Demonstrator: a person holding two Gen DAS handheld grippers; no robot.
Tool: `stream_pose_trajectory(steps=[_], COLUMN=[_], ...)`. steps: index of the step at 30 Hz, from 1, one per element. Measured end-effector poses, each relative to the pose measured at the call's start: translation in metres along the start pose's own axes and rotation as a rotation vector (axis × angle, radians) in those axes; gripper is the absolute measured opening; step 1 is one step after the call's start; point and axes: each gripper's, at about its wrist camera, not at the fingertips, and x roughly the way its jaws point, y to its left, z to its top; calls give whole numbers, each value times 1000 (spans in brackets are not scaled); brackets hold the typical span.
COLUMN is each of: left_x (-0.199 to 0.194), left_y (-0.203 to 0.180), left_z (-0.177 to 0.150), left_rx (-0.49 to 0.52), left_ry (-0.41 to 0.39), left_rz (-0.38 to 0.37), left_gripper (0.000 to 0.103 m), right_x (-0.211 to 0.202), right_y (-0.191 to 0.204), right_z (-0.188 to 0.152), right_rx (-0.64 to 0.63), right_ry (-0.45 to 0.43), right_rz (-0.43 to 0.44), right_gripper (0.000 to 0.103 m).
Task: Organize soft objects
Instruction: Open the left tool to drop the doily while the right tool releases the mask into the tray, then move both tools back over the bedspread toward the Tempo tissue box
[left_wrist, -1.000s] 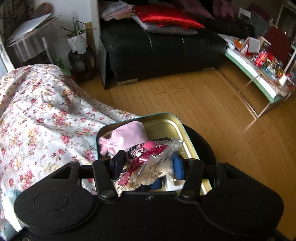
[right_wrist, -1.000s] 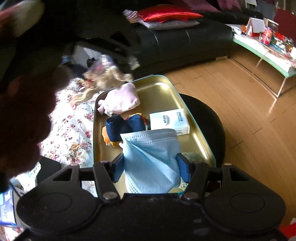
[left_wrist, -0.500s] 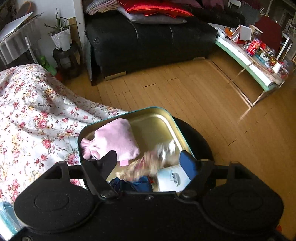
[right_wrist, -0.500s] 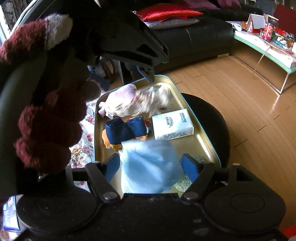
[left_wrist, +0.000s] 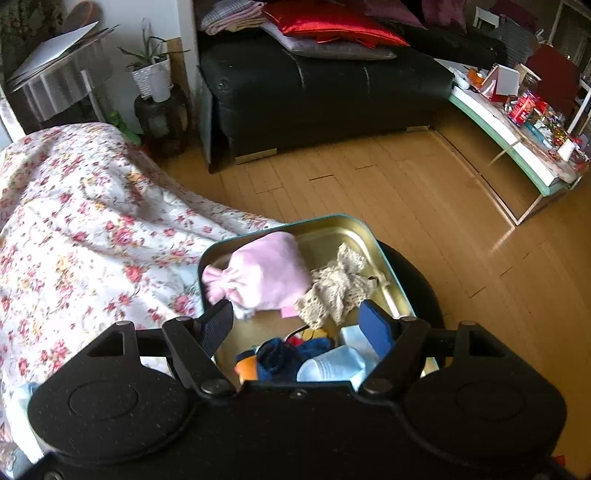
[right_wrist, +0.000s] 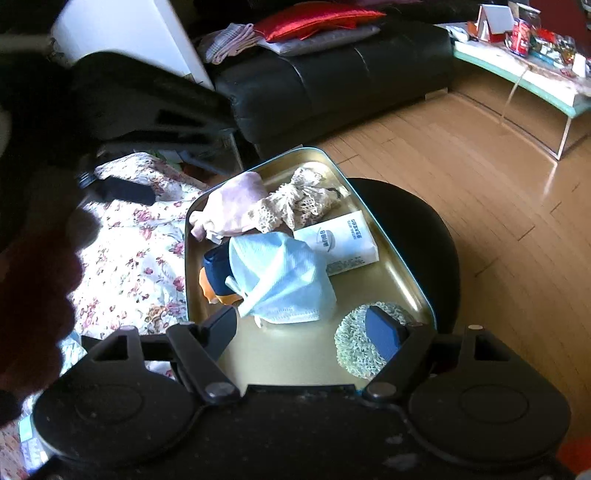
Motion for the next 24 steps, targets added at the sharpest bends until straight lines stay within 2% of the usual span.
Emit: stream_pose_trajectory(steps=[24], left_x=[-62], left_y=[36], left_z=[-67], left_rx=[-38], left_ry=[-72], left_rz=[96], left_gripper=[71], right_x=[-1], right_y=[1], right_z=[-4], right_rx=[-16], right_ry=[-10], right_rz=[-40], right_gripper=[79])
